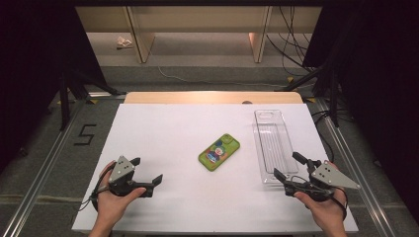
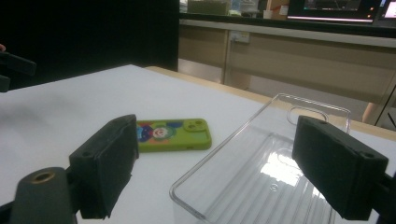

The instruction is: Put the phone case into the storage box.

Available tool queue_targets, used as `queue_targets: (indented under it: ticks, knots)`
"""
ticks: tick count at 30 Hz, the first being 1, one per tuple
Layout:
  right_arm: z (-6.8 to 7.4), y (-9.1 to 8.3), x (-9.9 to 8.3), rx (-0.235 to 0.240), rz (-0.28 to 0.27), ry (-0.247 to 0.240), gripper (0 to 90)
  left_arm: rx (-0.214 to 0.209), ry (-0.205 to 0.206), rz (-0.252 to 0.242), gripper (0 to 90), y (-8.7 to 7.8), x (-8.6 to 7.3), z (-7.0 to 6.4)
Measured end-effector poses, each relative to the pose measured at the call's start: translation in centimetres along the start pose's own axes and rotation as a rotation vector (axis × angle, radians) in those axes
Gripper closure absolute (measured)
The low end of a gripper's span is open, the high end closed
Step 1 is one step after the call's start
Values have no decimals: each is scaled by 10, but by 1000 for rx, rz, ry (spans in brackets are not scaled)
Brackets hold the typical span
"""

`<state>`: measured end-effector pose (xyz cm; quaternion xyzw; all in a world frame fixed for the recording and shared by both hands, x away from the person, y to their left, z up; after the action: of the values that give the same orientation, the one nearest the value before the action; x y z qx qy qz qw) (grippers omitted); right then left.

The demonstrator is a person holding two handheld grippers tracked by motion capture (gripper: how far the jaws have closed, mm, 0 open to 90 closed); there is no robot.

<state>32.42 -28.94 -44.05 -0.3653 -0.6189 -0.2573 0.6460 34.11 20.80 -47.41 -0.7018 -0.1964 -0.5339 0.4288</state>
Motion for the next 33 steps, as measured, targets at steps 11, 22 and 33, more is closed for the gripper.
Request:
queue_targets:
  ticks: [11,22,33]
  knots:
    - [0,1,2,-3,-2,-6,157,-17,-3,51,0,10,14,-7]
    - [-2,-1,4,-14,-6,-3,157,-80,28,99,0,38,36,-21]
    - [-2,-1,3,-14,-5,-3,158,-132,61,173,0,82,50,-41]
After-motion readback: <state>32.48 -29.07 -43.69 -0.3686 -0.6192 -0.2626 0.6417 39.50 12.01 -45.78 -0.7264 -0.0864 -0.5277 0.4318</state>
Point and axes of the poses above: each handheld gripper's, and its own axes: y roughly forward along the jaws, x roughly out of its top, z roughly to its left, the point moved 2 cm from there along y, roughly forward along the jaws, and after that the axes turned 2 degrees about -z, right-handed, at the moved point
